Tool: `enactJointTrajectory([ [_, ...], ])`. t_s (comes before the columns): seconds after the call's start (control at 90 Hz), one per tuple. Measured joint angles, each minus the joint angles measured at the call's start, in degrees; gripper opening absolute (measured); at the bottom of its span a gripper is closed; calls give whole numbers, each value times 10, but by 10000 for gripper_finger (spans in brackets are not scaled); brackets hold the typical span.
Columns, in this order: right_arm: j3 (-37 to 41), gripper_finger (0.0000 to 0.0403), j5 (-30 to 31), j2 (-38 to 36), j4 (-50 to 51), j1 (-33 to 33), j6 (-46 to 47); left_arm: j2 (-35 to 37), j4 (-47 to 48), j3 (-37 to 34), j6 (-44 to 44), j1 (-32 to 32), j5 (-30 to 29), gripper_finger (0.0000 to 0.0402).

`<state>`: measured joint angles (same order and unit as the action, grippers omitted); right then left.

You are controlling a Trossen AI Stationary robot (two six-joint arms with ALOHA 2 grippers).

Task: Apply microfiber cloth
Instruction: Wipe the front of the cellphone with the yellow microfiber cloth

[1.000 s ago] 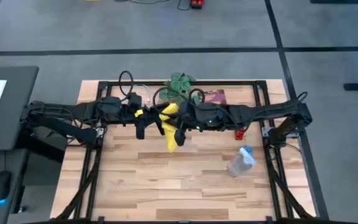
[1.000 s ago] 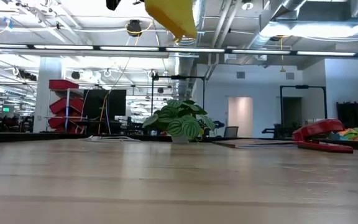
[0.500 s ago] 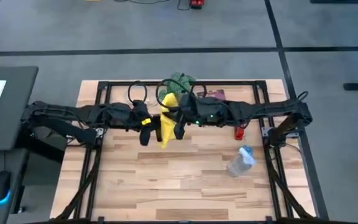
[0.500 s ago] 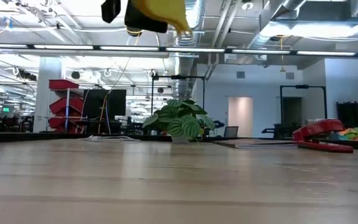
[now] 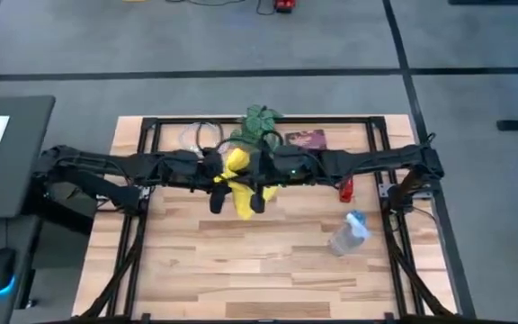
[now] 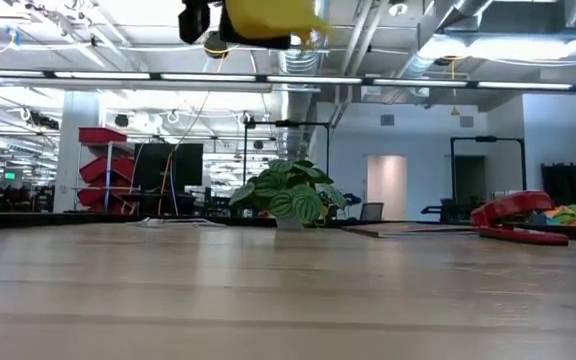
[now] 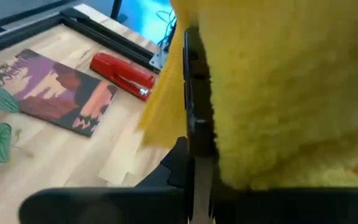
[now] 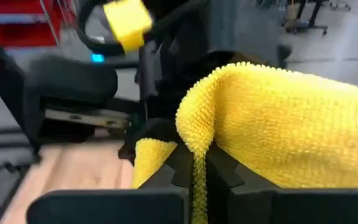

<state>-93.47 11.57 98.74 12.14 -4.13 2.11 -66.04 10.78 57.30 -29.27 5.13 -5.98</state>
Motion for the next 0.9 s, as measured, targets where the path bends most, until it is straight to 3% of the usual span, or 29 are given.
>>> enactJointTrajectory([
  [0.333,0,0,29,-23,107,-15,9,29,25,0,6,8,-1,10],
  [0.511,2,0,37,-20,112,-27,17,39,50,1,19,4,-1,10],
  [0.9,2,0,43,-18,-15,-25,25,39,52,3,27,6,-1,10],
])
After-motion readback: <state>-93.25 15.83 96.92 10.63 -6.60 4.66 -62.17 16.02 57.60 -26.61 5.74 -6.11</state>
